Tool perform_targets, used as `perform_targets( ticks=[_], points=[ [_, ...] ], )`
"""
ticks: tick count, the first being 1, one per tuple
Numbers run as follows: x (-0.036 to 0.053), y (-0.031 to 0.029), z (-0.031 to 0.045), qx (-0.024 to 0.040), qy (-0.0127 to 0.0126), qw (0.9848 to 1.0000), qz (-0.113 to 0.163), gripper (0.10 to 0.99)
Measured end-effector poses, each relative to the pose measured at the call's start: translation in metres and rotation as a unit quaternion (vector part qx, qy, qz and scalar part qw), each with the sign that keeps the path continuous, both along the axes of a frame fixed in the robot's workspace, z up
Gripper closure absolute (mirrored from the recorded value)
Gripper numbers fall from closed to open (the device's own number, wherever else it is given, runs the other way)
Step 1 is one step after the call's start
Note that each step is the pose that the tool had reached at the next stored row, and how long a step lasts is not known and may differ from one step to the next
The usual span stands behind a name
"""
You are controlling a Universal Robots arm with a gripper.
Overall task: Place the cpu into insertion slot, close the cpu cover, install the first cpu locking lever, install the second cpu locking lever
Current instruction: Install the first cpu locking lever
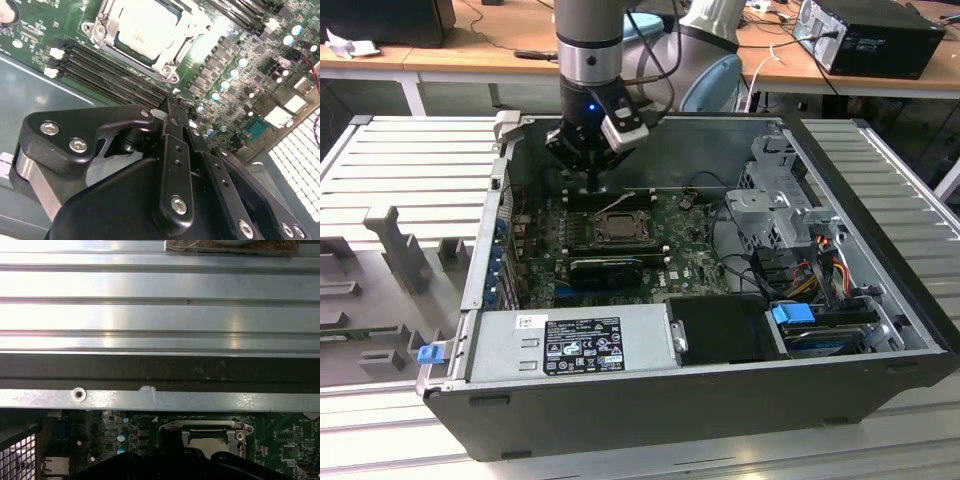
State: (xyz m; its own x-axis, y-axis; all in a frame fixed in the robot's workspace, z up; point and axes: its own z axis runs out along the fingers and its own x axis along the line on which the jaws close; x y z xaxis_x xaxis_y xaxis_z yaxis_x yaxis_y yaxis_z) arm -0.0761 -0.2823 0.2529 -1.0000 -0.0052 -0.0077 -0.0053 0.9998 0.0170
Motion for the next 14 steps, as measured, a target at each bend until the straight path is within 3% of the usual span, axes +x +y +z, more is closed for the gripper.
perform_targets(
  ticks=[6,7,8,9,14],
  points=[
    [0.0075,-0.0003,-0.0003,0.001,-0.0001,1.0,0.0,0.98],
    [0.0076,-0.0015,-0.0005,0.011,0.0,0.9999,0.0,0.98],
    [0.0075,-0.0044,-0.0007,0.029,0.0,0.9996,0.0,0.98],
    [0.0076,-0.0063,-0.0012,0.0319,0.0,0.9995,0.0,0.98],
    [0.012,-0.0084,-0.0146,0.0321,0.0001,0.9995,0.0,0.98]
  ],
)
